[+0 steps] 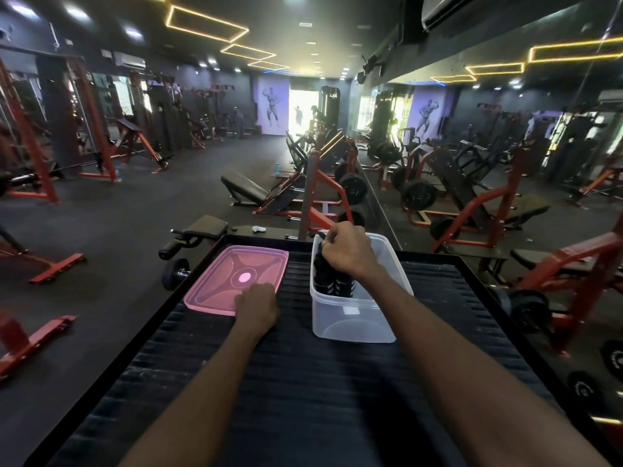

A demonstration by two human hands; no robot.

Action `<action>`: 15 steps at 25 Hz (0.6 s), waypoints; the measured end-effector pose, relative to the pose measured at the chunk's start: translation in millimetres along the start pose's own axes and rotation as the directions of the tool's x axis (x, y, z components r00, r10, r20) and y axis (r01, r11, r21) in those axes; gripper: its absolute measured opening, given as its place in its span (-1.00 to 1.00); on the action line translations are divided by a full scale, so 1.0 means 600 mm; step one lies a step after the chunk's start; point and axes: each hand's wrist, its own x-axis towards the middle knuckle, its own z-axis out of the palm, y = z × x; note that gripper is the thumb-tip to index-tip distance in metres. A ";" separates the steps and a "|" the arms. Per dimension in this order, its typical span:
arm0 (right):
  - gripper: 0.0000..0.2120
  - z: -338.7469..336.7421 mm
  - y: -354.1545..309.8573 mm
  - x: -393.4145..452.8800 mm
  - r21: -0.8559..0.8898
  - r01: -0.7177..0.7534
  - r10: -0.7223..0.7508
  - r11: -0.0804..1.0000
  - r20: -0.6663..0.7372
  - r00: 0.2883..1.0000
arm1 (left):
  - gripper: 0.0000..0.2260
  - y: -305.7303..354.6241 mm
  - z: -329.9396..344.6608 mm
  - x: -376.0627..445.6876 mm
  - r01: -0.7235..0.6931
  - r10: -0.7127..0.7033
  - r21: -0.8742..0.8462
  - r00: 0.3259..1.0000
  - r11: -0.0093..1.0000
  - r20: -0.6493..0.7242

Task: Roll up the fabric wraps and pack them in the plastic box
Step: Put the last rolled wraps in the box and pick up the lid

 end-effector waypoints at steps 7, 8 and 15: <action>-0.89 0.023 0.000 0.031 0.082 -0.009 0.010 0.997 -0.002 1.000 | -0.89 -0.002 -0.027 -0.008 -0.086 0.084 -0.016 0.988 0.996 -0.127; -0.90 0.026 0.001 0.044 0.066 0.001 -0.001 0.998 0.002 1.000 | -0.91 0.001 -0.027 -0.010 -0.089 0.082 -0.040 0.986 0.995 -0.147; -0.66 0.045 0.005 0.130 -0.315 0.053 0.029 0.948 0.252 0.967 | -0.93 0.016 -0.014 -0.011 -0.087 0.029 -0.230 0.969 0.969 -0.246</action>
